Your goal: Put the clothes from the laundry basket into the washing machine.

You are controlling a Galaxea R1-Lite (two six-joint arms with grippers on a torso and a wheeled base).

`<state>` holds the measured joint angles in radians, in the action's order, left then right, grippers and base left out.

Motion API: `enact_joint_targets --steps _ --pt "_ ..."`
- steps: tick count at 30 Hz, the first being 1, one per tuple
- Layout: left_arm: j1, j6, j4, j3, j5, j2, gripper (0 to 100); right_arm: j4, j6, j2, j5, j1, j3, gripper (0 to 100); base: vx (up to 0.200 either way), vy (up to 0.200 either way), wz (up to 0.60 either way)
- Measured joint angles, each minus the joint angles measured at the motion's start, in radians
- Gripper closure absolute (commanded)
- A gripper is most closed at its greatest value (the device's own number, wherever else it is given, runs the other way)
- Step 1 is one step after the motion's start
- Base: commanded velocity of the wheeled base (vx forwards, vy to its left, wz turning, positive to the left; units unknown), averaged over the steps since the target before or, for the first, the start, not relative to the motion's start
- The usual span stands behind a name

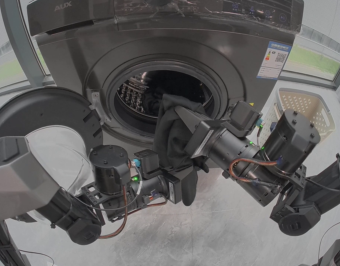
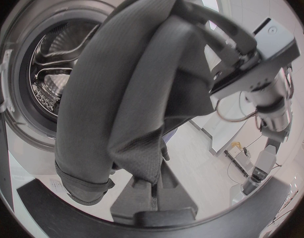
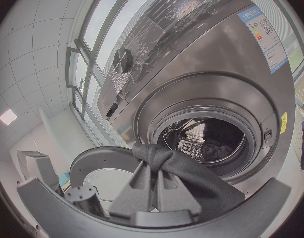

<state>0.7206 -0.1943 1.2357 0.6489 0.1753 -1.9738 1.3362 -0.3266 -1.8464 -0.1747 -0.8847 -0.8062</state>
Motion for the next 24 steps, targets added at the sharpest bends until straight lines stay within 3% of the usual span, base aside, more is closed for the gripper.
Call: enact_joint_targets --steps 2,3,11,24 --pt "0.011 0.000 -0.020 -0.007 0.002 0.041 100 -0.002 0.000 -0.001 0.000 0.000 0.000 100 0.000 0.000 0.00" --pt "0.016 -0.001 -0.028 -0.010 0.004 0.059 100 -0.002 0.000 -0.002 0.000 0.000 0.001 0 0.000 0.000 0.00" --pt "0.049 -0.006 -0.060 -0.040 0.007 0.186 100 0.007 -0.004 -0.007 0.011 -0.020 0.034 0 0.000 0.000 0.00" --pt "0.040 -0.009 -0.051 -0.032 0.006 0.219 100 -0.003 -0.011 0.052 0.015 -0.003 0.088 0 0.000 0.000 0.00"
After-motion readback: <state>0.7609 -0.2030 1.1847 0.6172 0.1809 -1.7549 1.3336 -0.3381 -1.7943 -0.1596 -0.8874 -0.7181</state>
